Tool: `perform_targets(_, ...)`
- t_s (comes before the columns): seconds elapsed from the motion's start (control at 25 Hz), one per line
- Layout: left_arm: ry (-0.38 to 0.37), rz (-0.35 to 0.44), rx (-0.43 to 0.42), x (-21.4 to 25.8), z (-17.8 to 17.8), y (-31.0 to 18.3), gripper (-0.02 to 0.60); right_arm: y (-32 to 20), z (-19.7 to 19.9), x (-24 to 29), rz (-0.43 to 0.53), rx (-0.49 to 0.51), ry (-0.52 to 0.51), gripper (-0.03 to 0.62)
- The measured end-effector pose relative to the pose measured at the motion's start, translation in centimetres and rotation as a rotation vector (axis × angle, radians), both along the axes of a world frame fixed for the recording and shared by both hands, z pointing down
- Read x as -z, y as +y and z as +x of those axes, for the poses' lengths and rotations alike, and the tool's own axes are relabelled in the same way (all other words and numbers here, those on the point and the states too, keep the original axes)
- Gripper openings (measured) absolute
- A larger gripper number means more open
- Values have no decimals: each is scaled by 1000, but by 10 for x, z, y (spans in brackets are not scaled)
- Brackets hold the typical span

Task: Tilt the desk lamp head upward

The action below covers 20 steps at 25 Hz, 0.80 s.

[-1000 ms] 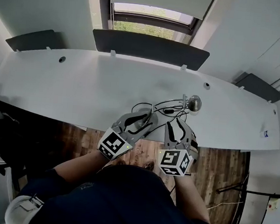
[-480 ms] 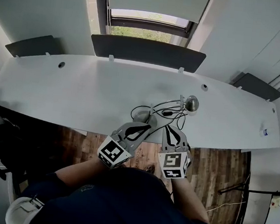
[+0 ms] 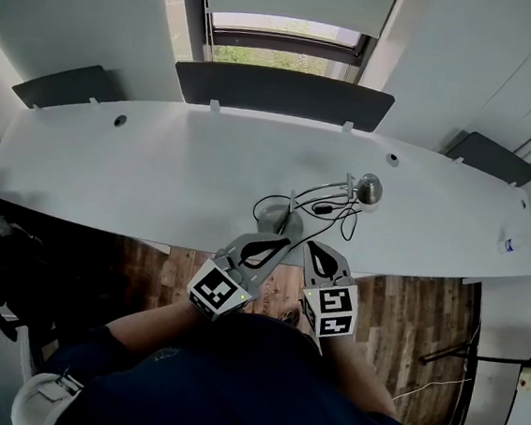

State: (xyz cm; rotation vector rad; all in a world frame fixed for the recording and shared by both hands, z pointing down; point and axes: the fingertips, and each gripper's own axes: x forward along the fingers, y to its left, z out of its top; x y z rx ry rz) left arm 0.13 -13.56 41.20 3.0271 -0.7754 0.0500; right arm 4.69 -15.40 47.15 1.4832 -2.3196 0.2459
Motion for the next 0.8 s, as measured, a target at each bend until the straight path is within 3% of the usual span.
perform_targets(0.28,-14,5,-16,-3,2,6,8,6,-7,-8,-35,7,-68,9)
perform_targets(0.8,-10,-18,-17,-10,5,6,6,7,-3,-11,-32,1,-75,9)
